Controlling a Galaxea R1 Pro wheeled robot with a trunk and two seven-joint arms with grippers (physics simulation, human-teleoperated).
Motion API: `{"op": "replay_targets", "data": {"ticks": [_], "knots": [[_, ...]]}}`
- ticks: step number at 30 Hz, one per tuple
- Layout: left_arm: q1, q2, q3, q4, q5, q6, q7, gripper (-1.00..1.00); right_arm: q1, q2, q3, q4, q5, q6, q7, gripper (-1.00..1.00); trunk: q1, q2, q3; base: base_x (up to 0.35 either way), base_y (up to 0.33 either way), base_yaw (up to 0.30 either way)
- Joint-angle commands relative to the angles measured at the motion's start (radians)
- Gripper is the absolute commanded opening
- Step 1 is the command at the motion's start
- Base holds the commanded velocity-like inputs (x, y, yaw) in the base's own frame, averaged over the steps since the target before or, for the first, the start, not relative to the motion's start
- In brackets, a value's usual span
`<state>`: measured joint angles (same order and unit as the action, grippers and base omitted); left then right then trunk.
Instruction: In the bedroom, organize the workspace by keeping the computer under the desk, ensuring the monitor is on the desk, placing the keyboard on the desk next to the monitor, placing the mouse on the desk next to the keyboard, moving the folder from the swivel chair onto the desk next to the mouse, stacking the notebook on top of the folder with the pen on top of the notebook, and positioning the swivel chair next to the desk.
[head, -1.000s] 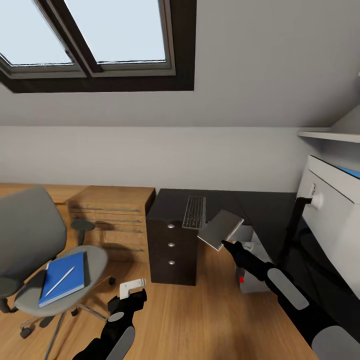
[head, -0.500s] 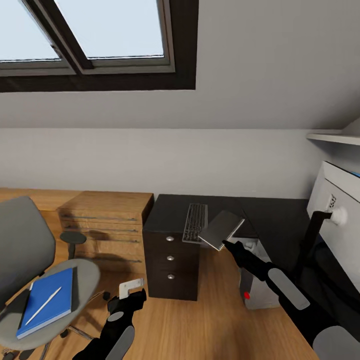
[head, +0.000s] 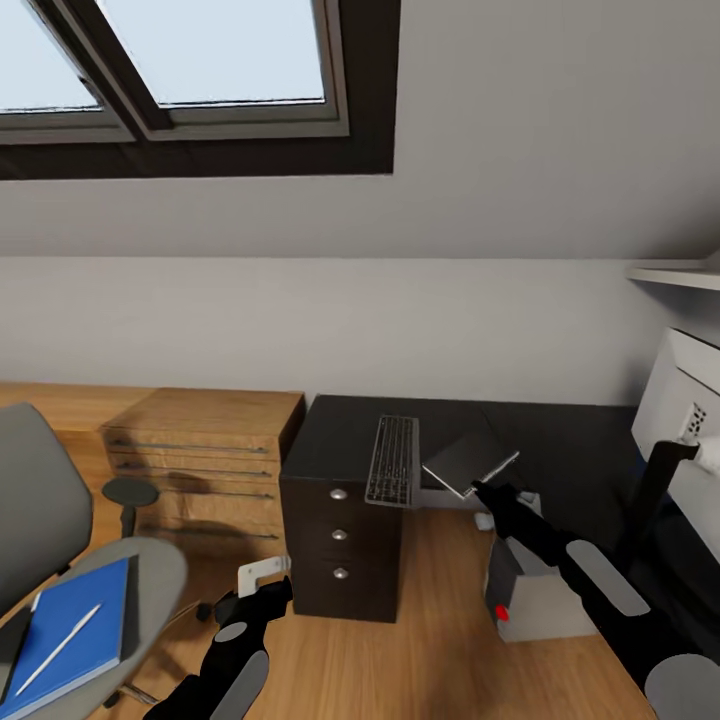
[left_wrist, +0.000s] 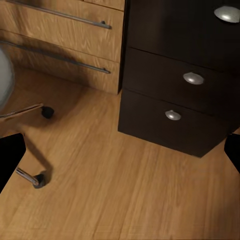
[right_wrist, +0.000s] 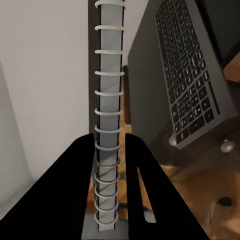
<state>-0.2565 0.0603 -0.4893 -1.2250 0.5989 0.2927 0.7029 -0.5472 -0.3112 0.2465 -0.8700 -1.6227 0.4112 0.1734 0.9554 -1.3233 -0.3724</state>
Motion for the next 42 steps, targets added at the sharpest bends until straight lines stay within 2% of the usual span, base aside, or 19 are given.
{"op": "replay_targets", "data": {"ticks": [1, 6, 19, 23, 25, 29, 35, 36, 41, 42], "knots": [[-0.001, 0.001, -0.003, -0.002, 0.005, 0.003, 0.008, 1.00, -0.001, -0.002, 0.002, 0.001, -0.010, 0.006, 0.003, -1.00, 0.001, -0.001, -0.001, 0.326, 0.000, 0.000], [-0.001, 0.001, -0.003, -0.002, 0.005, 0.003, 0.008, 1.00, -0.001, -0.006, -0.001, 0.002, -0.022, 0.021, 0.004, -1.00, 0.001, -0.001, -0.001, 0.327, 0.000, 0.000], [-0.001, 0.001, -0.003, -0.002, 0.005, 0.003, 0.009, 1.00, -0.002, -0.004, -0.003, 0.007, -0.022, 0.008, 0.004, -1.00, 0.001, -0.001, -0.001, 0.296, 0.000, 0.000], [-0.001, 0.003, -0.002, -0.022, 0.005, 0.004, 0.009, 1.00, -0.002, 0.007, -0.002, 0.019, -0.025, -0.083, 0.002, -1.00, 0.001, -0.001, -0.001, 0.041, 0.000, 0.000], [-0.001, 0.013, -0.003, -0.044, 0.006, 0.005, 0.009, 1.00, -0.002, 0.028, -0.001, 0.024, -0.027, -0.185, 0.002, -1.00, 0.001, -0.001, -0.001, 0.010, 0.000, 0.000], [-0.001, 0.024, -0.002, -0.060, 0.008, 0.005, 0.009, 1.00, -0.001, 0.056, 0.000, 0.027, -0.027, -0.286, 0.002, -1.00, 0.001, -0.001, -0.001, 0.004, 0.000, 0.000], [-0.001, 0.027, -0.001, -0.068, 0.008, 0.005, 0.009, 1.00, -0.001, 0.088, 0.002, 0.029, -0.025, -0.355, -0.001, -1.00, 0.001, -0.001, -0.001, 0.000, 0.000, 0.000], [-0.001, 0.032, 0.000, -0.069, 0.009, 0.005, 0.009, 1.00, -0.002, 0.098, 0.004, 0.031, -0.024, -0.393, -0.019, -1.00, 0.001, -0.001, -0.001, -0.134, 0.000, 0.000], [-0.001, 0.041, 0.000, -0.070, 0.009, 0.005, 0.009, 1.00, -0.002, 0.108, 0.005, 0.031, -0.025, -0.407, -0.053, -1.00, 0.001, -0.001, -0.001, -0.228, 0.000, 0.000], [-0.001, 0.043, 0.011, -0.073, 0.010, 0.005, 0.009, 1.00, -0.002, 0.119, 0.004, 0.031, -0.026, -0.410, -0.067, -1.00, 0.001, -0.001, -0.001, -0.067, 0.000, 0.000]]}}
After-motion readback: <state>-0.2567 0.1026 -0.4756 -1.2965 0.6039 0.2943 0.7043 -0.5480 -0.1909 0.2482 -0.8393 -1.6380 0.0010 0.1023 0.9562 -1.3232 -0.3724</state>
